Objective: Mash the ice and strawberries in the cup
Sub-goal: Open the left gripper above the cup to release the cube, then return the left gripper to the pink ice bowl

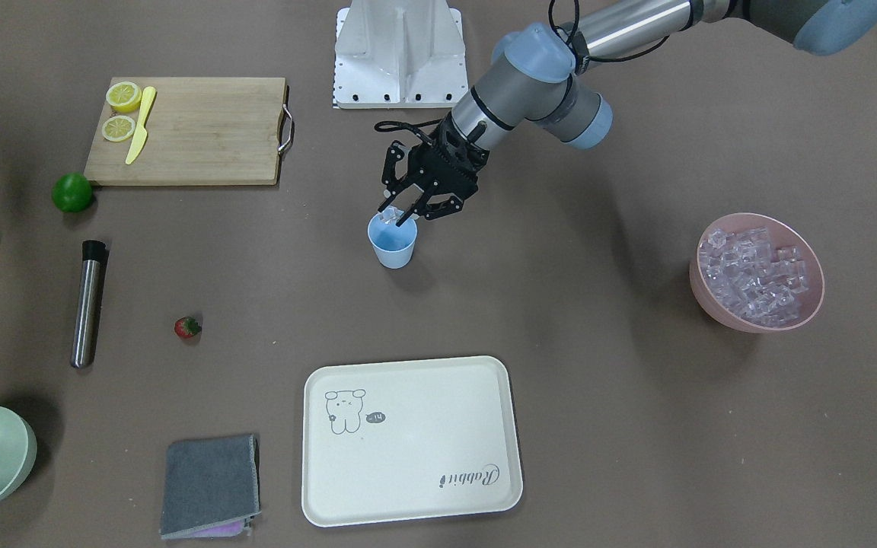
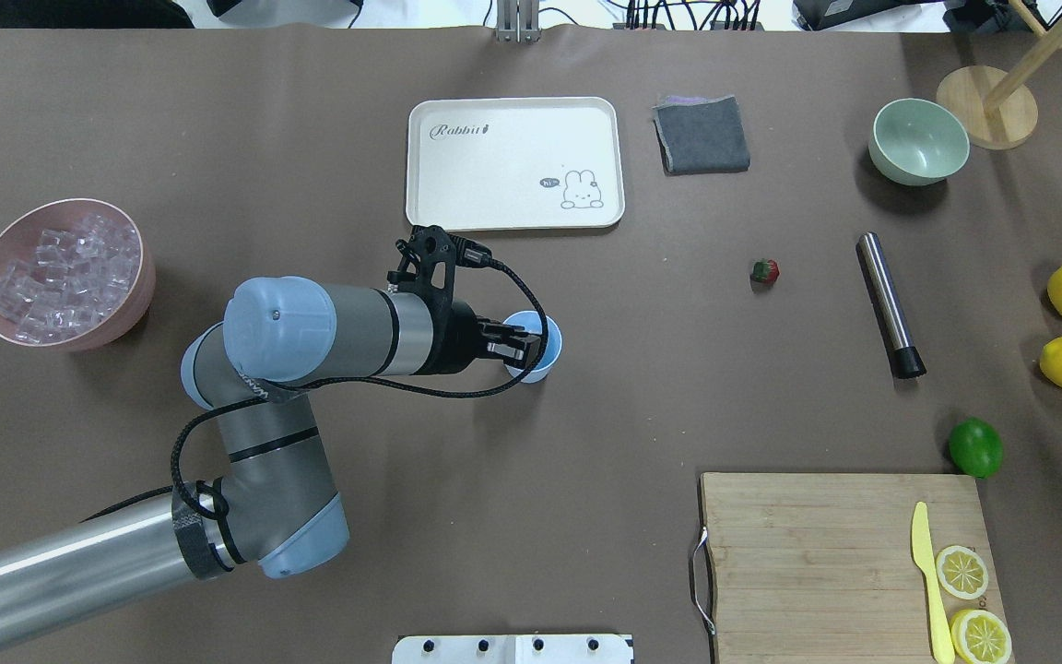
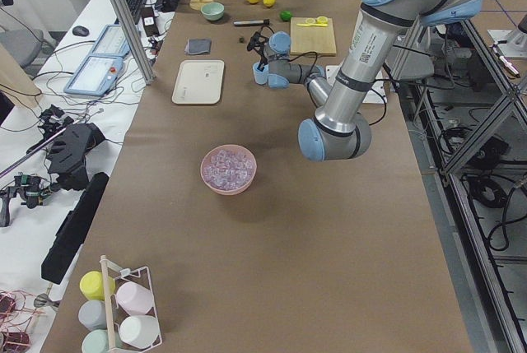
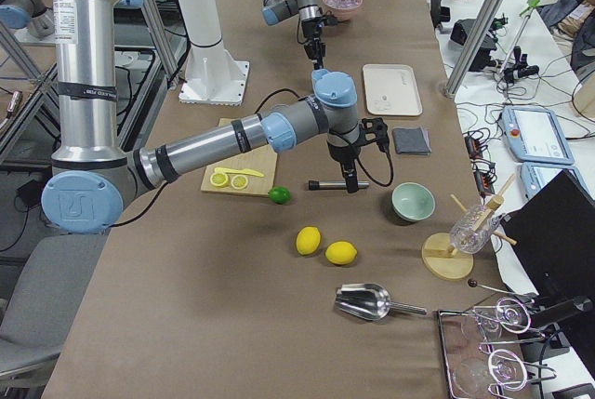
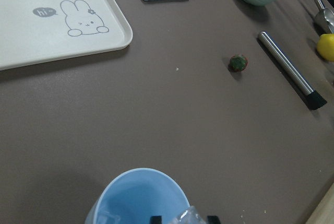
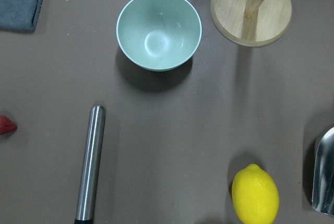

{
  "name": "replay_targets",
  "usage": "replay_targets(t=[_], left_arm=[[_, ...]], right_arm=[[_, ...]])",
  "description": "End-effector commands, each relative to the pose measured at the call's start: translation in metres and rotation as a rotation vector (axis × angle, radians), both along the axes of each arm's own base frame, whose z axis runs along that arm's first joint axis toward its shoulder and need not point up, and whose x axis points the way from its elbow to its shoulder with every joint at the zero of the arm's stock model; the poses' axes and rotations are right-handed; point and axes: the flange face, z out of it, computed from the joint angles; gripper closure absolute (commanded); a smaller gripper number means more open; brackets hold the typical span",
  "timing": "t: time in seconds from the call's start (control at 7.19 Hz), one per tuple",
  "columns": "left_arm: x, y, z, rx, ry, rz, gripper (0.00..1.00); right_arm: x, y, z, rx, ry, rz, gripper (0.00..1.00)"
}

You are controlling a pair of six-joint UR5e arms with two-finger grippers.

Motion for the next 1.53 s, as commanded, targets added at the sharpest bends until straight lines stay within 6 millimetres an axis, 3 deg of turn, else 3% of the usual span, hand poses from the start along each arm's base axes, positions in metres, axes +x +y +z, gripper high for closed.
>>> replay_targets(t=[0.0,0.14,0.42,0.56,0.7,0.97,1.25,1.39], left_arm=[[-0.001,-0.001,0.004,-0.001,-0.003,-0.003,0.12],[-0.002,0.000,0.003,0.004,0.007,-0.003,0.04],[-0.015,-0.010,0.007,0.013,0.037,-0.023,0.03],[-0.035,-0.031,0.012,0.020,0.038,-0.058,0.03],[-0.058,-0.052,0.031,0.009,0.010,-0.056,0.03],[-0.123,-0.105,0.081,0.225,-0.133,-0.026,0.03],[-0.160,-0.126,0.107,0.240,-0.171,-0.012,0.03],[-0.190,-0.142,0.130,0.284,-0.210,0.020,0.03]], right_arm=[[-0.002,0.000,-0.001,0.001,-0.002,-0.005,0.00],[-0.003,0.000,-0.003,0.006,-0.003,-0.006,0.00],[-0.004,-0.002,-0.005,0.007,-0.005,-0.006,0.00],[-0.005,-0.002,-0.006,0.004,-0.010,-0.007,0.00],[-0.005,-0.001,-0.006,0.002,-0.017,-0.010,0.00],[-0.009,-0.002,-0.003,-0.008,-0.015,-0.016,0.00],[-0.013,-0.002,0.002,-0.018,-0.012,-0.022,0.00],[-0.014,-0.002,0.001,-0.015,-0.013,-0.024,0.00]])
